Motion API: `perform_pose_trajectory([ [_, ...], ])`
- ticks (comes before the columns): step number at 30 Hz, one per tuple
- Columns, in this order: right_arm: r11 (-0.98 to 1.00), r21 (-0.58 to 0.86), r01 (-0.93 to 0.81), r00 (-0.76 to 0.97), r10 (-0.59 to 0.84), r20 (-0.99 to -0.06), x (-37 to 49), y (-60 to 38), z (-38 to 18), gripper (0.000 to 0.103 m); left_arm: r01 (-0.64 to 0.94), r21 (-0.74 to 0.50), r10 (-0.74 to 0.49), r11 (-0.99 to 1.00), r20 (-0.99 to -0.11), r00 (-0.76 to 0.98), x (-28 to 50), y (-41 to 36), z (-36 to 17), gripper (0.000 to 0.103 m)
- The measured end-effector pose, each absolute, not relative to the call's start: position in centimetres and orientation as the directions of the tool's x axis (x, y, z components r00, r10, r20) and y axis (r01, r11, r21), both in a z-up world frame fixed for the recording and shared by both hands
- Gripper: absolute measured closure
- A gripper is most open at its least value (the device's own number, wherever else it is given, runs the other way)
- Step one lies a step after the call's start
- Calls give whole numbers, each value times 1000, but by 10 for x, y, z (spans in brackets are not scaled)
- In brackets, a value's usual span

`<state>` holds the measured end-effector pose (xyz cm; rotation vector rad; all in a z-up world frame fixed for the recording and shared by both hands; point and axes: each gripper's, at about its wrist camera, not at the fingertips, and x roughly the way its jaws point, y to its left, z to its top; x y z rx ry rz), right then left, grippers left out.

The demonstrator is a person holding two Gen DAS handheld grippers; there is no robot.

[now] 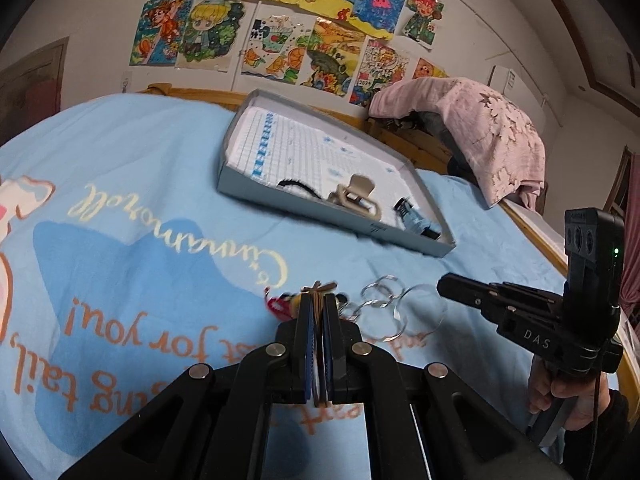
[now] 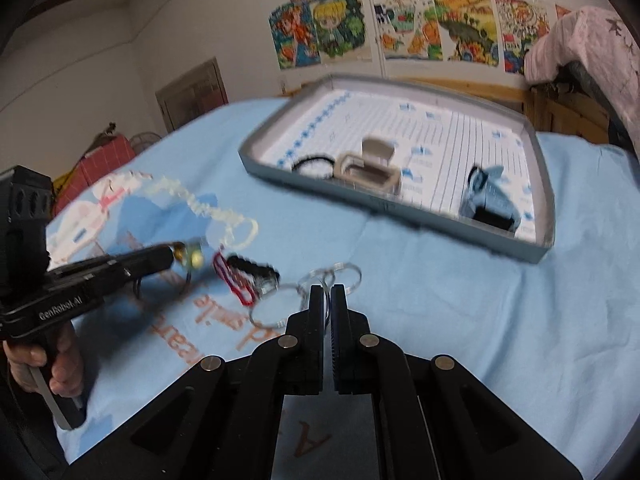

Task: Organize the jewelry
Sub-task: 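Carry the yellow-bead keychain into the tray with the left tool while the right tool carries the key rings there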

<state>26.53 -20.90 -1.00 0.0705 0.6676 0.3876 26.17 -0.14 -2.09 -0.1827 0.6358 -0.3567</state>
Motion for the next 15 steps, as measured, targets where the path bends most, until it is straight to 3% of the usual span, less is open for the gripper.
perform_pose_trajectory([
  [7,922,172,-347,766,384,-516,268,-218,23,101,273,-314,-406,909,-523,749,282,-8,1,99],
  [13,916,232,-328,696,400,-596,275,-225,-3,100,262,-325,-404,909,-525,749,284,-10,-4,99],
  [15,919,236,-315,671,392,-630,277,-225,-15,93,256,-324,-400,911,-538,742,281,-10,-11,99],
])
